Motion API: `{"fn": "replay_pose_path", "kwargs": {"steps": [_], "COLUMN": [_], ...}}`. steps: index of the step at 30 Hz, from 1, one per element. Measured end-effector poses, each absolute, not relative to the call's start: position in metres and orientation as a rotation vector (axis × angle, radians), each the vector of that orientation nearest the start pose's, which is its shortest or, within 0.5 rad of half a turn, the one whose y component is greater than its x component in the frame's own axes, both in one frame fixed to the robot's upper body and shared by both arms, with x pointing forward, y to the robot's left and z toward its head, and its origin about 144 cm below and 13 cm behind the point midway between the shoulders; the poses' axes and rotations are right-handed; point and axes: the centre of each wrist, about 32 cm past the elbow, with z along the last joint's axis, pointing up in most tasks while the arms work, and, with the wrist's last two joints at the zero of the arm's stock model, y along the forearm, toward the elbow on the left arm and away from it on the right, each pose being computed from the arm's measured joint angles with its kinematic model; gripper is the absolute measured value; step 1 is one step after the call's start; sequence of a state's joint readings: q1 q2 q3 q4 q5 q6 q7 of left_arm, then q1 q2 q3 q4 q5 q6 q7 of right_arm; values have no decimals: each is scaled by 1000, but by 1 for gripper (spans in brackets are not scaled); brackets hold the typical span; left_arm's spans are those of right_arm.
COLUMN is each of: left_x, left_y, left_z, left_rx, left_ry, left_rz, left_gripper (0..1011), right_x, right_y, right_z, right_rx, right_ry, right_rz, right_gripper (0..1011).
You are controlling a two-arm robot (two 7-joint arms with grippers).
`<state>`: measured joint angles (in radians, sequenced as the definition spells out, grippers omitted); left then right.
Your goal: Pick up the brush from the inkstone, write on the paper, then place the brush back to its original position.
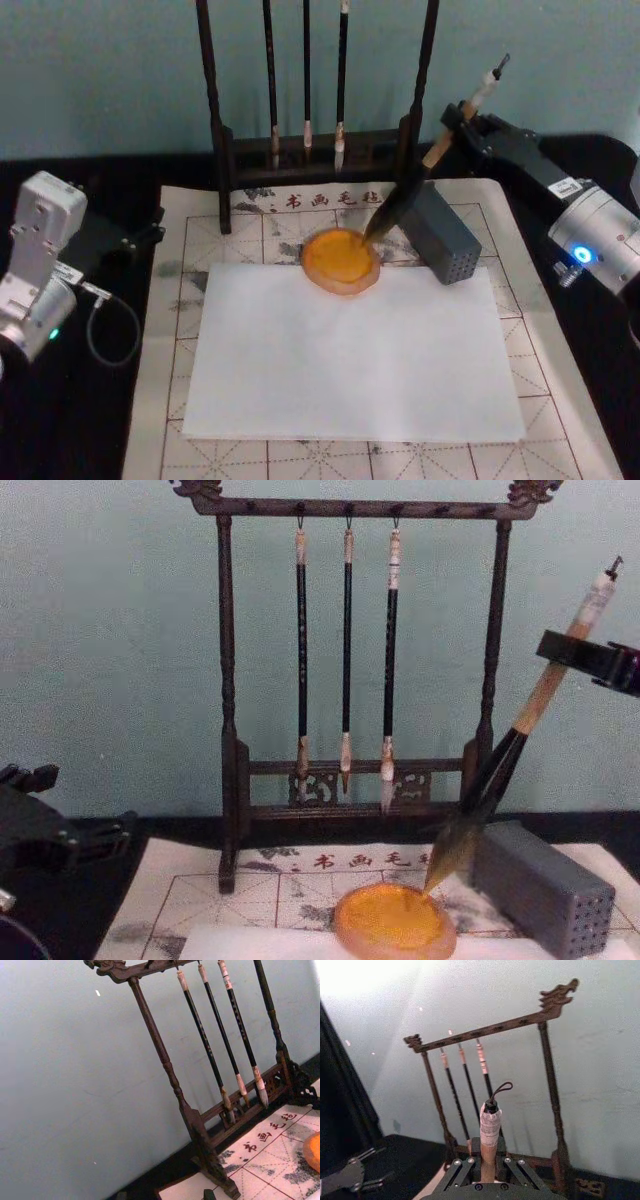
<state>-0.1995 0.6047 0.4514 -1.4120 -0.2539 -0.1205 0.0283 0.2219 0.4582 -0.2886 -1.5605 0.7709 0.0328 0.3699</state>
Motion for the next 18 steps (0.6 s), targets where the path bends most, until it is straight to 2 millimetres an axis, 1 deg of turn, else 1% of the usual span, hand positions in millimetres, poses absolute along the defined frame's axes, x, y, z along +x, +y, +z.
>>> {"fn": "replay_pose_path", "kwargs": {"steps": [18], "left_x": [489], "left_y": [310], "left_z": [1140], "left_rx": [304], "left_ry": [-285], "left_rz": [1248], "left_gripper": [1001], "right_x": [492], "right_y": [-270], "right_z": [1199], "right_rx": [223], "right_ry": [159], "right_rz": [-837], "right_gripper": [182]}}
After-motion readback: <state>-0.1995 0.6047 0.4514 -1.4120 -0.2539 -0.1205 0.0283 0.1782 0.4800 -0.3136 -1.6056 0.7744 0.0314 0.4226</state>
